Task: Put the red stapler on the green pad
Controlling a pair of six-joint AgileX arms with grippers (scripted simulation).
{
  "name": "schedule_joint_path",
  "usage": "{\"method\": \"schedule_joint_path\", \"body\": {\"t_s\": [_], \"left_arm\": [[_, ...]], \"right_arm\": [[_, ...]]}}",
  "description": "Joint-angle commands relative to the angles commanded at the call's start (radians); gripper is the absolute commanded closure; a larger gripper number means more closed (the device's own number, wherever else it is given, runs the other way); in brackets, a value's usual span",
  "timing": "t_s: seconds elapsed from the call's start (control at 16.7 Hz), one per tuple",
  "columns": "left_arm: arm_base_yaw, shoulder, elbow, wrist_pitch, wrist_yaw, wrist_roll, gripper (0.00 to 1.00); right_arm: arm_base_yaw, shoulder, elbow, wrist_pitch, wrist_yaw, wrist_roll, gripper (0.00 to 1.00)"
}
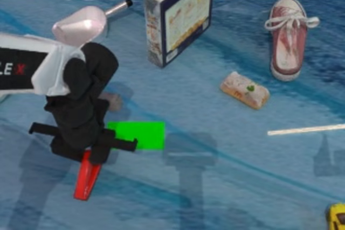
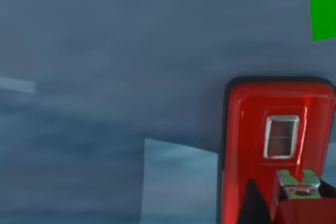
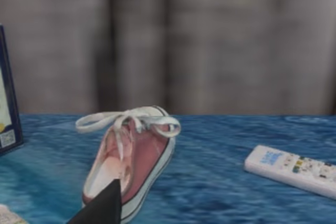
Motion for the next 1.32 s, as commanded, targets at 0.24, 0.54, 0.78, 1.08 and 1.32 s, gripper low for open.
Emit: {"method": "schedule_joint_path", "body": {"t_s": [0.24,0.54,0.78,1.08,1.32], "left_arm": [[0.004,-0.013,0.035,-0.041,0.0,-0.004,1.0],[0.013,-0.092,0.173,-0.289,0.0,-0.008,1.0],[0.017,-0.147,0.244,-0.391,-0.001,-0.005,1.0],[0.011,-0.144,0.244,-0.39,-0.001,-0.002,1.0],[-0.006,-0.091,0.323,-0.419,0.0,0.105,1.0]], "right_arm": [[0.0,0.0,0.0,0.0,0.0,0.0,0.0],[0.0,0.0,0.0,0.0,0.0,0.0,0.0],[0.0,0.0,0.0,0.0,0.0,0.0,0.0],[0.0,0.0,0.0,0.0,0.0,0.0,0.0],[0.0,0.0,0.0,0.0,0.0,0.0,0.0]]}}
